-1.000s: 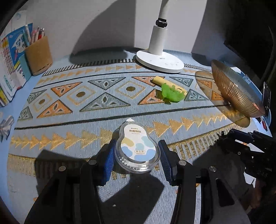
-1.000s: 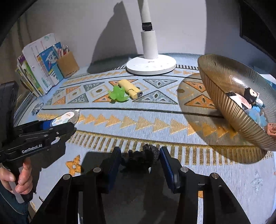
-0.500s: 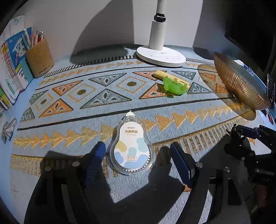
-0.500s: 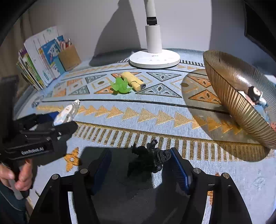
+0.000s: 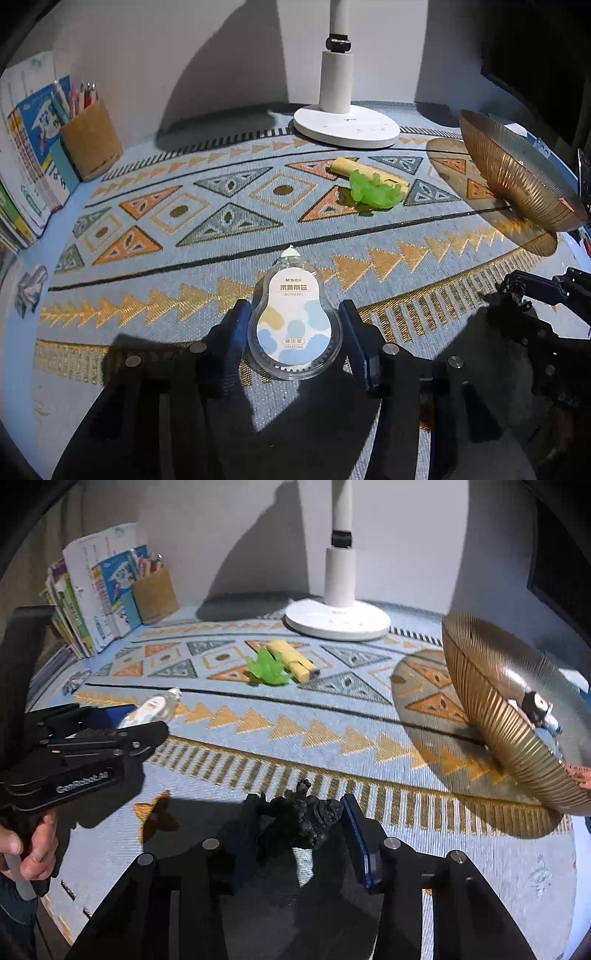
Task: Organize rigid objects
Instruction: 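Carry container and black figure into the amber bowl and open both tools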
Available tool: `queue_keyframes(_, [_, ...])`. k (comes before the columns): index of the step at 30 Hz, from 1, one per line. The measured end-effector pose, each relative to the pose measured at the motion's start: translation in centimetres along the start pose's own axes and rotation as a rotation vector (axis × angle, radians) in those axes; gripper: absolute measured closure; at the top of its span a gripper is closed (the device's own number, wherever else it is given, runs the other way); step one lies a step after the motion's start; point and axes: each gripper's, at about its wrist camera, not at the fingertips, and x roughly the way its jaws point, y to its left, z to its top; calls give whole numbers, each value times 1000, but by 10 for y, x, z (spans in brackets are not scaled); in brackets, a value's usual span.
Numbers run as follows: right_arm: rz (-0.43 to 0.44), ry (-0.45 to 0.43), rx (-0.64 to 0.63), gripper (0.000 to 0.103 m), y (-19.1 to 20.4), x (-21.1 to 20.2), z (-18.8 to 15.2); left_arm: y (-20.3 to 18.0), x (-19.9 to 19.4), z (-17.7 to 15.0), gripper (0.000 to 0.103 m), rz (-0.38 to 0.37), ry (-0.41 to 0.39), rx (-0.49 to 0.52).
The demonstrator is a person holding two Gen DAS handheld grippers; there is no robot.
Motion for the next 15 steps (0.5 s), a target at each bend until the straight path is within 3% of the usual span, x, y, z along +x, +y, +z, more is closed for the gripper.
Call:
queue_keyframes(4, [72,-59,38,60,-8,-16,0,-5,-11,6,57,-75,-22,-36])
queue_keyframes(7, [125,-93,108,60,-27,-32,0,-25,-30,21,57,-83,-72,13])
queue_keyframes(11, [71,-208,174,60,-68,-77,10,-65,-57,54,57,-134,-147,100])
queue_keyframes(15, [-39,-294,280,60,-124,-124,19,-114,-68,97,57,-249,-196,171])
